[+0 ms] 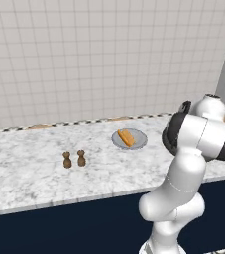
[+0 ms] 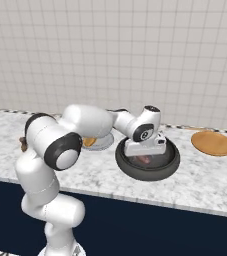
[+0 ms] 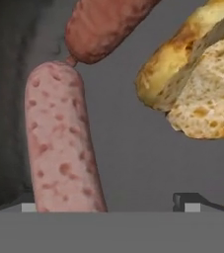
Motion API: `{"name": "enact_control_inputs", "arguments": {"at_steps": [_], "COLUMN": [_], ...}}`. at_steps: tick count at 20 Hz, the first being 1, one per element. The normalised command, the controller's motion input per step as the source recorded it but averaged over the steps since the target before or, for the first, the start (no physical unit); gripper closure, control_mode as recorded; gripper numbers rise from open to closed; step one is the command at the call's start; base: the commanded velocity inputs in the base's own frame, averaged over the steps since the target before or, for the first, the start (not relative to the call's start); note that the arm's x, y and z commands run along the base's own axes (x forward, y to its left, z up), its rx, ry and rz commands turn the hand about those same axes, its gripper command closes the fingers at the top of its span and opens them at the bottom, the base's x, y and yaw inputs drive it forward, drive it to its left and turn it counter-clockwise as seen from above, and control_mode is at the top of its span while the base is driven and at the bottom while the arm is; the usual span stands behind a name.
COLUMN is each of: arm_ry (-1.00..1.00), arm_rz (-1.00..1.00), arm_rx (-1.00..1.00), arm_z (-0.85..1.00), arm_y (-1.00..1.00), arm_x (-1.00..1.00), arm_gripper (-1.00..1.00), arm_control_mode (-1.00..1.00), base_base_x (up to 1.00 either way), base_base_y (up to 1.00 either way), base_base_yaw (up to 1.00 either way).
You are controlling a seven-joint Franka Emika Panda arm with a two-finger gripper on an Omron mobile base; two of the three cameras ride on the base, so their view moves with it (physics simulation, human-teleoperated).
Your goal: Place one bun and one sausage from the bowl on each plate.
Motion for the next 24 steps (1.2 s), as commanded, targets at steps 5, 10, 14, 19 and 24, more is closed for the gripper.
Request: {"name": "enact_control_inputs", "arguments": {"at_steps": [5, 10, 14, 19, 24], "arm_ry": [0.00, 0.00, 0.00, 0.04, 0.03], "arm_rz": [0.00, 0.00, -0.01, -0.25, -0.41], "arm_rx": [0.00, 0.00, 0.01, 0.00, -0.03], "arm_z": [0.00, 0.00, 0.20, 0.74, 0.77], "arm_y": [0.01, 0.00, -0.06, 0.57, 1.00], "arm_x": [0.00, 0.00, -0.35, -0.92, -0.30], "arm_gripper": [-1.00, 1.00, 1.00, 1.00, 1.00], "arm_control_mode": [-1.00, -1.00, -1.00, -1.00, -1.00], "base_base_x": [0.00, 0.00, 0.00, 0.00, 0.00], "base_base_y": [0.00, 0.00, 0.00, 0.00, 0.00], "base_base_yaw": [0.00, 0.00, 0.00, 0.00, 0.00]}}
